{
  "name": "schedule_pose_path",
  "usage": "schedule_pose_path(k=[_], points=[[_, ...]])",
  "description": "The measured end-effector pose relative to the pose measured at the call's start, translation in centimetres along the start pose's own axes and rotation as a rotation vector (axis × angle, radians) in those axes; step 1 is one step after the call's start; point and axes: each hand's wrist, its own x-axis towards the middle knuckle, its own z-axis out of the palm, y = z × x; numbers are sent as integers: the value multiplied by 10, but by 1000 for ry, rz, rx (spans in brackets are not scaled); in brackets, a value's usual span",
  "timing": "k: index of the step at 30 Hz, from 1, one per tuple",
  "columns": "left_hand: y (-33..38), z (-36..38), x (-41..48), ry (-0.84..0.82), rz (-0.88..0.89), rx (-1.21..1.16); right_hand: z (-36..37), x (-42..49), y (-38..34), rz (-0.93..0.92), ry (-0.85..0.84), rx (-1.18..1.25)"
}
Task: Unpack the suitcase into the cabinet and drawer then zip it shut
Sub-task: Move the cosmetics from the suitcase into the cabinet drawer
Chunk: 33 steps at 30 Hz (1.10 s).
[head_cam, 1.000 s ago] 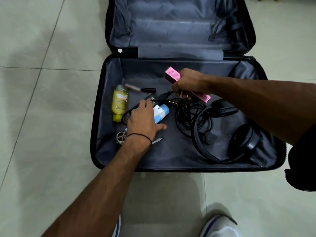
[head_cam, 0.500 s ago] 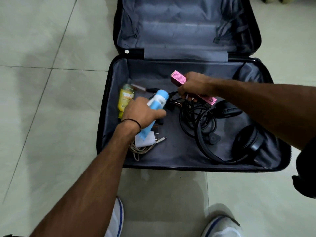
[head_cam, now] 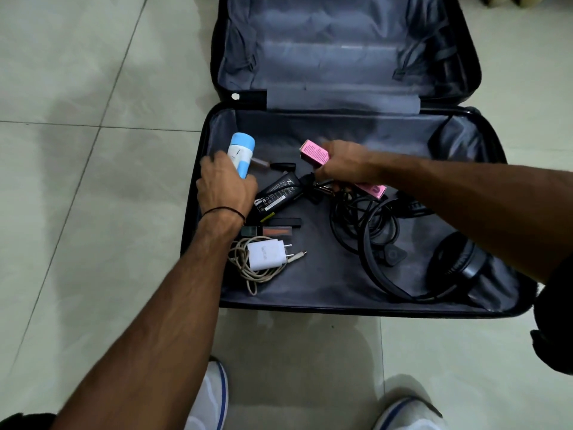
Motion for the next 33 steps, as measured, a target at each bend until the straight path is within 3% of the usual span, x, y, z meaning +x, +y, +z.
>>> schedule_pose_path(k=[9, 11, 15, 18, 27, 31, 33], points=[[-6, 7, -1, -45, -127, -100, -13, 9, 4, 105, -54, 22], [-7, 6, 5, -88, -178, -242, -15, 9, 6, 103, -55, 25], [-2, 3, 13, -296, -338, -838, -19, 12, 18, 115, 1, 56], [4, 5, 15, -373, -306, -927, -23, 16, 31, 130, 51, 82], [20, 4, 39, -339, -86, -831, -31, 16, 53, 124, 107, 140], [24, 7, 50, -124, 172, -57, -29, 19, 50, 94, 147, 136], [28, 7, 54, -122, 277, 79, -26, 22, 47, 73, 158, 138]])
